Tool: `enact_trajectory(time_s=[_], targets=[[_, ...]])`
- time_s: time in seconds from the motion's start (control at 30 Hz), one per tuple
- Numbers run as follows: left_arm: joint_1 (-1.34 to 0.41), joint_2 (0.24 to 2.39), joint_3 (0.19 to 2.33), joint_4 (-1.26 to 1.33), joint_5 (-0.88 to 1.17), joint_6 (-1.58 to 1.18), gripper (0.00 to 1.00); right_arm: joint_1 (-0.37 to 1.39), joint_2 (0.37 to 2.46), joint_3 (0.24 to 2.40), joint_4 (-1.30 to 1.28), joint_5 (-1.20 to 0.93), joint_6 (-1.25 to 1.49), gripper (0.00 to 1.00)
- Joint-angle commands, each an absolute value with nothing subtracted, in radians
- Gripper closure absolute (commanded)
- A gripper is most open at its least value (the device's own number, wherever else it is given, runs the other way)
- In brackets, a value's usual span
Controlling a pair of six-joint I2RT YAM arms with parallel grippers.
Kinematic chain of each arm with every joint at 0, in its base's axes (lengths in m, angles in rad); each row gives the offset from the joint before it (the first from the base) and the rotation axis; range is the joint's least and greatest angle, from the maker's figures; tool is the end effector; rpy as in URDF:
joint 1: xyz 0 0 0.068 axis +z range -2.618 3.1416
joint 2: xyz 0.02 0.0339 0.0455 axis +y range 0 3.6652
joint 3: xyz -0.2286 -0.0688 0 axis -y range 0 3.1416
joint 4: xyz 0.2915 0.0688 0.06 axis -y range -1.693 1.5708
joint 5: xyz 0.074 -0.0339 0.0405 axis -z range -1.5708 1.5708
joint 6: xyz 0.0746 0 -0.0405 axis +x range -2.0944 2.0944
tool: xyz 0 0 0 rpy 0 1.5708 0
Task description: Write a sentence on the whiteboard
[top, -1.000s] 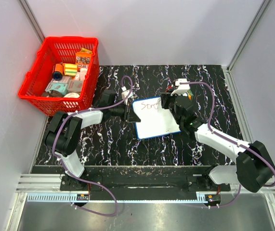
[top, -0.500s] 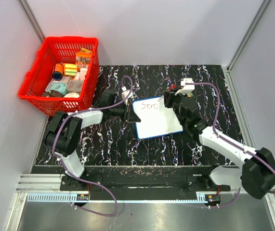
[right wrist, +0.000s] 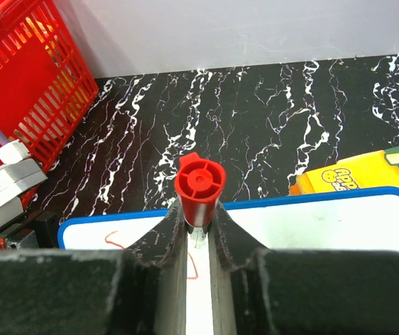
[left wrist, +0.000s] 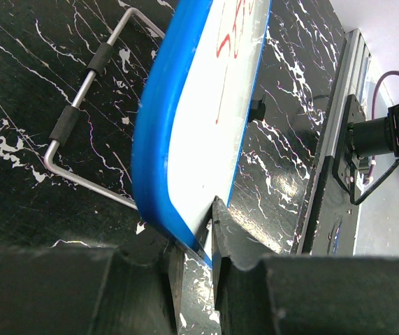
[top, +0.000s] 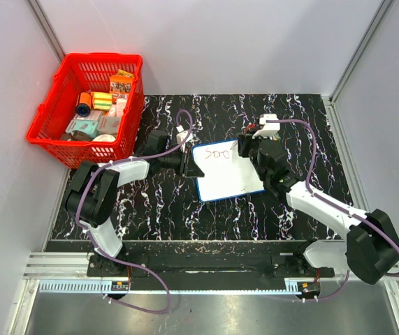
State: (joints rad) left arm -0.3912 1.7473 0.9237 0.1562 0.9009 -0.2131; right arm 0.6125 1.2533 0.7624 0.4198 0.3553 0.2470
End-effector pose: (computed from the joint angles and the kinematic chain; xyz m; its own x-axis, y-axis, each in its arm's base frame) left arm 0.3445 -0.2053 0.0910 -0.7297 0.1589 -0.6651 0.6667 0.3815 -0.6403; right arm 0.3239 0.1958 0.2359 -0.1187 0.1967 -0.9732 -0.2331 0.9473 0.2199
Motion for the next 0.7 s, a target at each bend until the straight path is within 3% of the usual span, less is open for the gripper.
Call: enact_trajectory(time_s=[0.0, 0.67], targets=[[-0.403, 1.761, 0.914, 0.098, 0.753, -0.089, 1.0, 0.606, 1.267, 0.782, 0.439, 0.382, 0.247, 1.0], [-0.405, 1.763, 0.916, 0.098, 0.752, -0.089, 1.0, 0.604, 1.247, 0.721, 0.4, 0.348, 0.284, 1.0]])
